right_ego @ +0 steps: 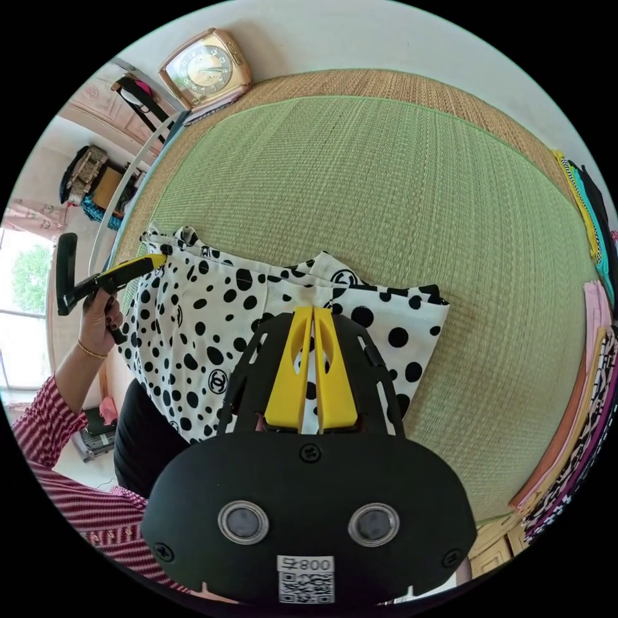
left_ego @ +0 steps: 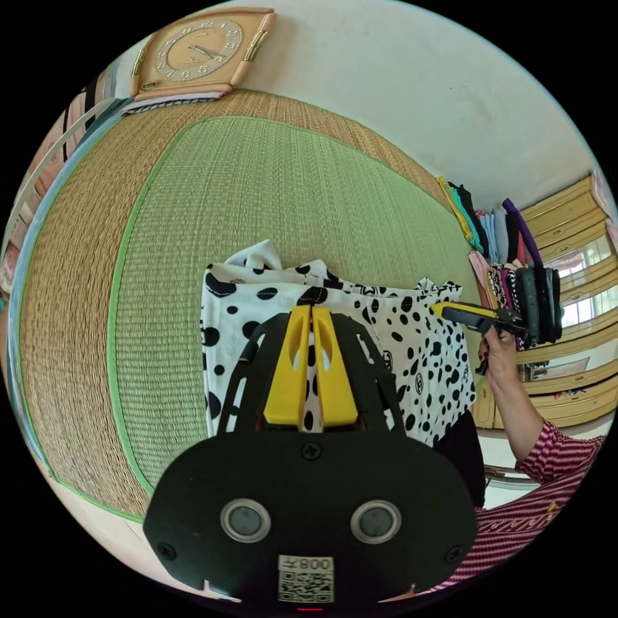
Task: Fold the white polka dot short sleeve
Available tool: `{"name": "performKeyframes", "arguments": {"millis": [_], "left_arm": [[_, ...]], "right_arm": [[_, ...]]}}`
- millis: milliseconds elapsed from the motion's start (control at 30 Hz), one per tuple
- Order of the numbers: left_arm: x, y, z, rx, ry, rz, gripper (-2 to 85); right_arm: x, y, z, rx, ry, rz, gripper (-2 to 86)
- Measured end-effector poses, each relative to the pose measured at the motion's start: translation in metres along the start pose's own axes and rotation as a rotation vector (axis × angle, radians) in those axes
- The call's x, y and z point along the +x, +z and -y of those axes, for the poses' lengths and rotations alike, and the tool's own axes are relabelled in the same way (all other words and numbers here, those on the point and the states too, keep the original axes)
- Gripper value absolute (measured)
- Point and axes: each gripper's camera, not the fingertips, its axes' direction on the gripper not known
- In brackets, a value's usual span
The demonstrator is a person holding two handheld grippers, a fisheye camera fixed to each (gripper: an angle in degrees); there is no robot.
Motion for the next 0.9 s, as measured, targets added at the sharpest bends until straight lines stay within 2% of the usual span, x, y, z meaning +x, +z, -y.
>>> {"name": "performKeyframes", "arguments": {"millis": [300,533,700,900], "left_arm": [[-0.007,-0.013,-0.014,0.085,0.015,-0.063,0.1],[-0.024,0.012,-0.017,0.042,-0.007,-0.067,0.1],[-0.037,0.022,-0.020,0.031,-0.012,-0.068,0.1],[-0.052,0.020,-0.018,0.063,-0.012,-0.096,0.1]], "right_arm": [[0.000,-0.042,-0.019,0.119,0.035,0.033,0.9],[0.001,-0.018,-0.014,0.009,0.022,-0.003,6.3],[-0.004,-0.019,-0.018,0.012,0.015,-0.068,3.3],[0.006,-0.041,-0.033,0.069,0.024,-0.019,1.4]]}}
